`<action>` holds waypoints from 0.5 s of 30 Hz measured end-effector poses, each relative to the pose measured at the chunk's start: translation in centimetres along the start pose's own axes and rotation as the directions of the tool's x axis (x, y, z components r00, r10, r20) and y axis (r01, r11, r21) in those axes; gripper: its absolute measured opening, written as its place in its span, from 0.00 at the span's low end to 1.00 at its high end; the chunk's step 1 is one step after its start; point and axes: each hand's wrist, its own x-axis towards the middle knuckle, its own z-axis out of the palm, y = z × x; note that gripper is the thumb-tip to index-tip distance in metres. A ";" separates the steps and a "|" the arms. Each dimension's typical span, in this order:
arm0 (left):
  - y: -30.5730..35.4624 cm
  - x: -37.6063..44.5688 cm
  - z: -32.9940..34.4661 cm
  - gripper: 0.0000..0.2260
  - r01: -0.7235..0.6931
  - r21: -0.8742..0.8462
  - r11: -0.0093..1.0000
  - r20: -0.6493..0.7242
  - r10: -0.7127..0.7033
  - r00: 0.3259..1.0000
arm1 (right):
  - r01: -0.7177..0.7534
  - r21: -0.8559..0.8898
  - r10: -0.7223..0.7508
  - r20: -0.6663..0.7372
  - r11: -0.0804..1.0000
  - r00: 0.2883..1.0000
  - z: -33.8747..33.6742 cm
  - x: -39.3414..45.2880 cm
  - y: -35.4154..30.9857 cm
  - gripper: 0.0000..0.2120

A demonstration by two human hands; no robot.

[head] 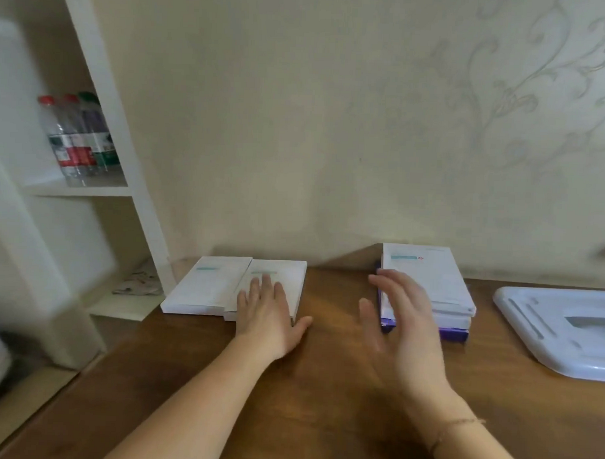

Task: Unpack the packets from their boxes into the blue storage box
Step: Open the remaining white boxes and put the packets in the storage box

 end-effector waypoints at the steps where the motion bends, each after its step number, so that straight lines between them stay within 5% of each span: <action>1: -0.3 -0.5 0.2 0.39 0.005 -0.023 1.000 0.050 -0.003 0.999 | 0.062 -0.013 -0.060 0.137 0.998 0.989 1.3 -0.9 -1.4 0.18; 5: 0.2 -2.8 -0.7 0.30 -0.059 -0.050 0.997 0.038 0.061 0.997 | 0.070 -0.066 -0.033 0.446 0.995 0.894 4.5 -3.8 -3.4 0.24; 11: -0.7 -12.4 -2.7 0.29 -0.208 -0.174 0.962 -0.012 0.210 0.978 | -0.423 -0.061 0.397 0.484 0.904 0.780 1.1 -3.5 -3.1 0.28; 15: -3.7 -19.5 -3.3 0.37 -0.315 -0.267 0.911 0.062 0.343 0.937 | -0.497 -0.203 0.519 0.544 0.844 0.659 -2.4 -4.0 -2.4 0.25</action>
